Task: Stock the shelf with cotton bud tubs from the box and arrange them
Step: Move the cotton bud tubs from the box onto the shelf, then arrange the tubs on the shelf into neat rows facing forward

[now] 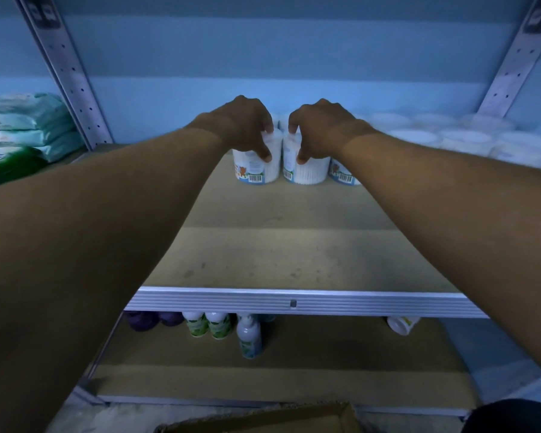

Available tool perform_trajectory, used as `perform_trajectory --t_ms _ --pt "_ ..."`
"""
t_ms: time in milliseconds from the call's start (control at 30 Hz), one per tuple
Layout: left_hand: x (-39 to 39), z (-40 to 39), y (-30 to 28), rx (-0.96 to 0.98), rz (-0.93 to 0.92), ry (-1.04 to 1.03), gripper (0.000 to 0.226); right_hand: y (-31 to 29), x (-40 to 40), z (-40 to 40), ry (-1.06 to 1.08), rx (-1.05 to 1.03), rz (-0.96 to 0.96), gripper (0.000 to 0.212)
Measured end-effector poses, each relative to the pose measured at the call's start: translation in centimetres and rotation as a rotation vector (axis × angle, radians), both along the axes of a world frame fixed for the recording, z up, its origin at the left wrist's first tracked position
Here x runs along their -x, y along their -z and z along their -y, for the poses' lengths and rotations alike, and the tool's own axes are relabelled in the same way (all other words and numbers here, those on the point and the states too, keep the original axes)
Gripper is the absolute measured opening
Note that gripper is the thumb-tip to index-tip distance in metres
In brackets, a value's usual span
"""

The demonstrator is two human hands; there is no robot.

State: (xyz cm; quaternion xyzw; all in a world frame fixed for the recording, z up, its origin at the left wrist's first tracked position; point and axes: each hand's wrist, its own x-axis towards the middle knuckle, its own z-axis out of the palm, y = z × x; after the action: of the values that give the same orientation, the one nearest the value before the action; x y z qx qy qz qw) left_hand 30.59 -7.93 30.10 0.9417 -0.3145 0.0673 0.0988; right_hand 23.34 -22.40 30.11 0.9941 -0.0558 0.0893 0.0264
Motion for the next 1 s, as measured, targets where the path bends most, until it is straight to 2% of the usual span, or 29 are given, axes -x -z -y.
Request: perform_trajectory --t_ms 167,367,567,767,1000 --pt "0.4 -0.2 0.3 0.023 -0.001 0.006 0.062 0.7 0.2 0.5 0.007 -0.073 0.018 0.057" --pt "1.0 -0.3 0.7 0.052 -0.032 -0.007 0.068 1.1 1.5 1.7 -0.040 -0.300 0.030 0.081" --pt "3.0 0.0 0.1 0.003 -0.034 -0.014 0.075 0.3 3.7 3.3 0.000 -0.280 0.014 0.074" --pt "5.2 1.0 -1.3 -0.002 -0.030 0.034 0.068 -0.7 6.8 5.6 0.067 -0.296 0.005 0.070" --pt "9.3 4.5 -1.6 0.094 -0.038 0.142 0.059 -1.1 12.0 8.9 0.134 -0.389 0.103 0.064"
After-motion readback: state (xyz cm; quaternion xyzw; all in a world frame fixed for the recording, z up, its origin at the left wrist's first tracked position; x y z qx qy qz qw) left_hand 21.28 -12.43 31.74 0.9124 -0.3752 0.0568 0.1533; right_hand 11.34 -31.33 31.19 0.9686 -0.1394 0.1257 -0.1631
